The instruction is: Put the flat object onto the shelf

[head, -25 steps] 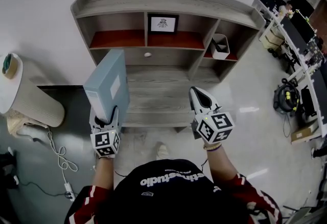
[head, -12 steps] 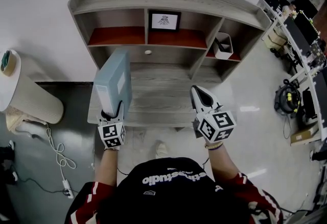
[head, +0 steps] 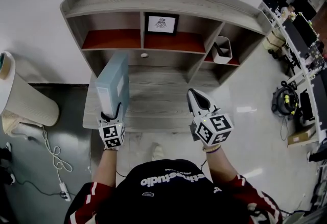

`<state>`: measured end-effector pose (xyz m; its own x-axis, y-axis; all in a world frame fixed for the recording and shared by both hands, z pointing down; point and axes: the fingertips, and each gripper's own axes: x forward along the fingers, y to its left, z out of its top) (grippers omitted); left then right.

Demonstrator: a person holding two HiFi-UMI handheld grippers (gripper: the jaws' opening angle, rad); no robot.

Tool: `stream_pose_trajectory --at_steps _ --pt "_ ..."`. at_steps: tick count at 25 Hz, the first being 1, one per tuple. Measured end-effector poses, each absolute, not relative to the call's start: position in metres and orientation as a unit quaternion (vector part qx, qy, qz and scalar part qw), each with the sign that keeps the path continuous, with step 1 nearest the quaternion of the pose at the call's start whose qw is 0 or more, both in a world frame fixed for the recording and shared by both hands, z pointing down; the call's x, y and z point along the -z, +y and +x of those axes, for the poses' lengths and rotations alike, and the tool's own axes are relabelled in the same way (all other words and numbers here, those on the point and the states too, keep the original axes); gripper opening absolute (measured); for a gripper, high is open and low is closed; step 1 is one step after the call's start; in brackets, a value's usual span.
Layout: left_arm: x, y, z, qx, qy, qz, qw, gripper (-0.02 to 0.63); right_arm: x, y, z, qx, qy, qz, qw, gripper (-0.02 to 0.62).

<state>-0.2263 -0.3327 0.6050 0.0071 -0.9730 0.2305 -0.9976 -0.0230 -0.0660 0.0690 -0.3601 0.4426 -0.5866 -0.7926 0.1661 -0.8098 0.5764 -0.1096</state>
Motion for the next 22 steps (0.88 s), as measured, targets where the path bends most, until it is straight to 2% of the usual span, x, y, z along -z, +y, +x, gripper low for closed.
stream_pose_trajectory --at_steps 17,22 --pt "-0.629 -0.351 -0.233 -0.140 -0.699 0.698 0.068 0.270 -0.452 -0.377 0.050 -0.103 -0.890 0.441 0.055 0.003" --pt "-0.652 -0.347 -0.231 -0.153 -0.699 0.688 0.120 0.271 -0.459 -0.378 0.042 -0.112 -0.893 0.432 0.058 0.003"
